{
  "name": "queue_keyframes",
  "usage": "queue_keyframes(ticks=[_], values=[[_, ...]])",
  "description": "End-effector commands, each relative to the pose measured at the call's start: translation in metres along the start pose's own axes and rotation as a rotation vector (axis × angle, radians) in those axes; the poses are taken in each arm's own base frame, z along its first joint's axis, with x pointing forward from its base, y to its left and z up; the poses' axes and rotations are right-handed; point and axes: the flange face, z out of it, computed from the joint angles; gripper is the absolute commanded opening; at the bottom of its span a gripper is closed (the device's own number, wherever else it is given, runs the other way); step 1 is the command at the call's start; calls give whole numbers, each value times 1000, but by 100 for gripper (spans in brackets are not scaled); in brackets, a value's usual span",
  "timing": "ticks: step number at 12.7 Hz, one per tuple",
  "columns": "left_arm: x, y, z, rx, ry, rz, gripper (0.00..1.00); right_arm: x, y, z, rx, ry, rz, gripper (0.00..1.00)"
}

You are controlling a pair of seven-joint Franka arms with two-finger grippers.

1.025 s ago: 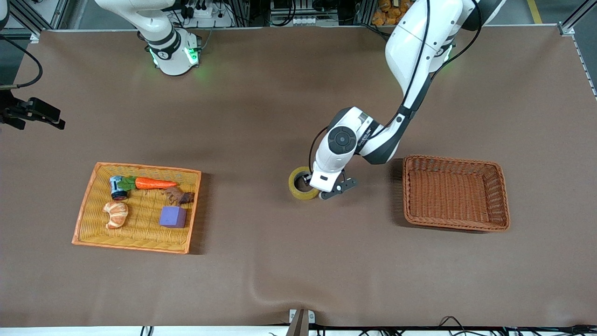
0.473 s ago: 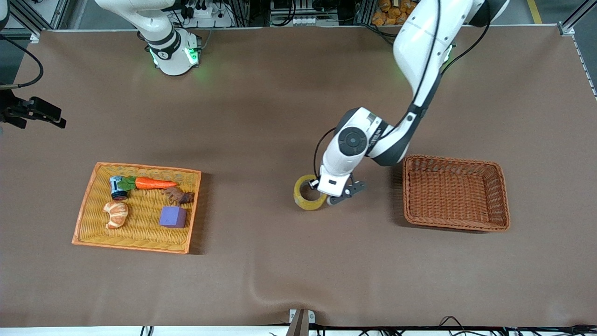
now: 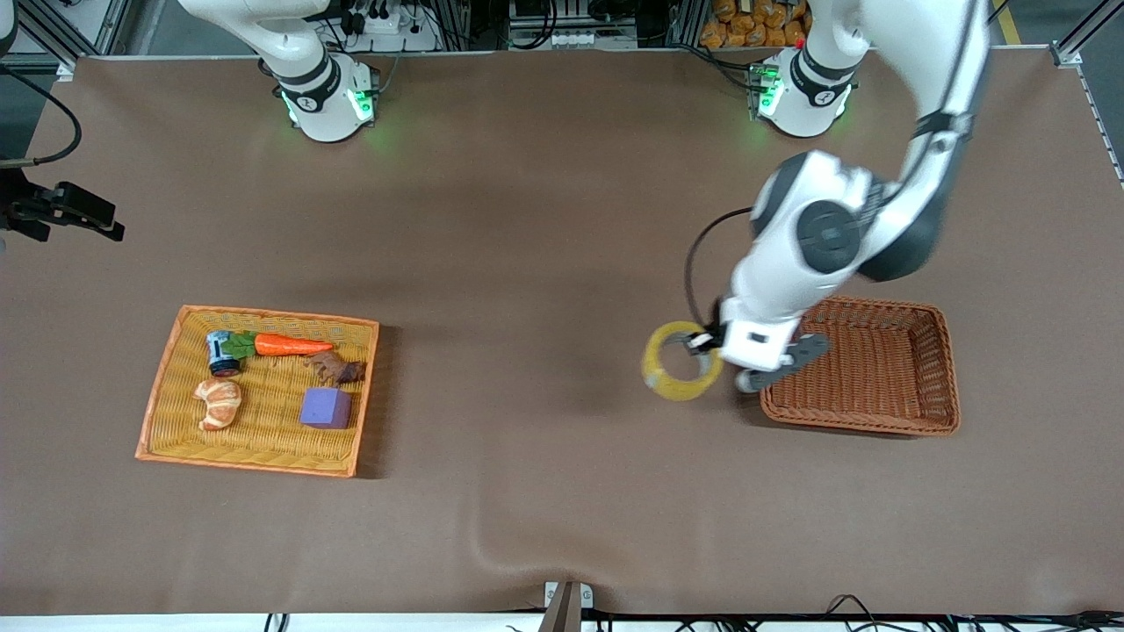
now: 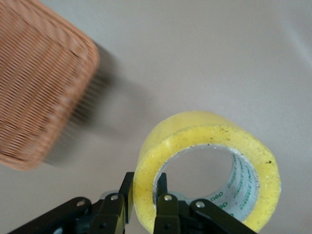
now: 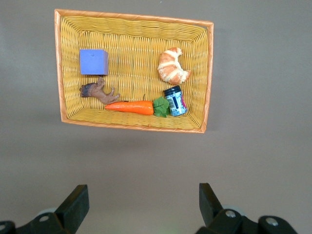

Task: Transfer tape with both arms
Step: 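Carry the tape over the brown basket and lower it inside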

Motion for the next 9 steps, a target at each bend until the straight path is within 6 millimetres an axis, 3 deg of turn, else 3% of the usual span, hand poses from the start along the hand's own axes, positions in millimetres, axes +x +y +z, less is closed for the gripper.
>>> queue_keyframes(ticks=[1,4,7,9], values=[[23,-47,-29,0,-17,80,0,0,13,-3,-13,6,14,100],[70,-119,-35,39,-75,178,0,3,11,-3,-13,8,11,100],[98,-180,-5,64,-132,146,0,5,9,-4,27,12,17,100],[109,-209,13,68,-158,160,0,5,6,-3,27,12,16,100]])
